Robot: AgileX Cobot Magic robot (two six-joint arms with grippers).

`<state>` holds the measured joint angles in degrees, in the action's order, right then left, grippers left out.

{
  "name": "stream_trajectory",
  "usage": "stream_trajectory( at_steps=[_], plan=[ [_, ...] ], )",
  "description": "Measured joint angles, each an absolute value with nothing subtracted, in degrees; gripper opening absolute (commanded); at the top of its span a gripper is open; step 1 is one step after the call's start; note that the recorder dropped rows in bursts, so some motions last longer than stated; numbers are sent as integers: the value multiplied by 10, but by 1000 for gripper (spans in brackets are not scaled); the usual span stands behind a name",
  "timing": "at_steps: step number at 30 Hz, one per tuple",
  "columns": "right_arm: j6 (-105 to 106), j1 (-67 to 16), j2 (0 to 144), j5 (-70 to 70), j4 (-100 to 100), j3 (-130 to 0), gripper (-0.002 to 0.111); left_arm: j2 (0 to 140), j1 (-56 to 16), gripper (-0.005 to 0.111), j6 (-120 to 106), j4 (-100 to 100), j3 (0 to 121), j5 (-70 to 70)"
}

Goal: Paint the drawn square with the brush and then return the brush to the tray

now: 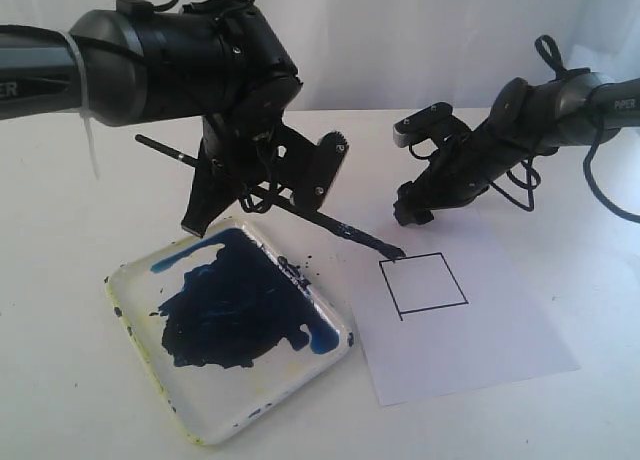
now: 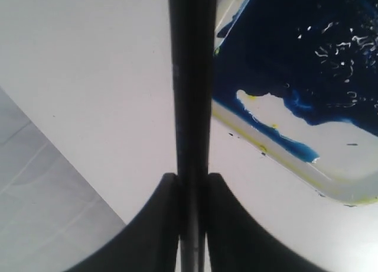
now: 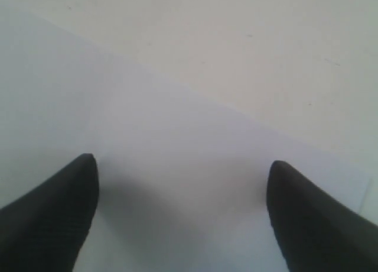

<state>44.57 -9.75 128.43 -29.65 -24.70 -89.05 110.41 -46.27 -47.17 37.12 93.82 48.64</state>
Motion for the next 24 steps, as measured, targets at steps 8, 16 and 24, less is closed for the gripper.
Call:
stream_trajectory(
  at_steps=[8, 16, 24],
  plan=[
    [446, -98, 1284, -296, -247, -891, 73, 1111, -485, 0, -463, 368, 938, 484],
    [446, -98, 1284, -296, -246, -891, 73, 1143, -520, 0, -347, 473, 938, 499],
    [446, -98, 1284, -296, -246, -891, 73, 1159, -564, 0, -243, 542, 938, 552]
  ],
)
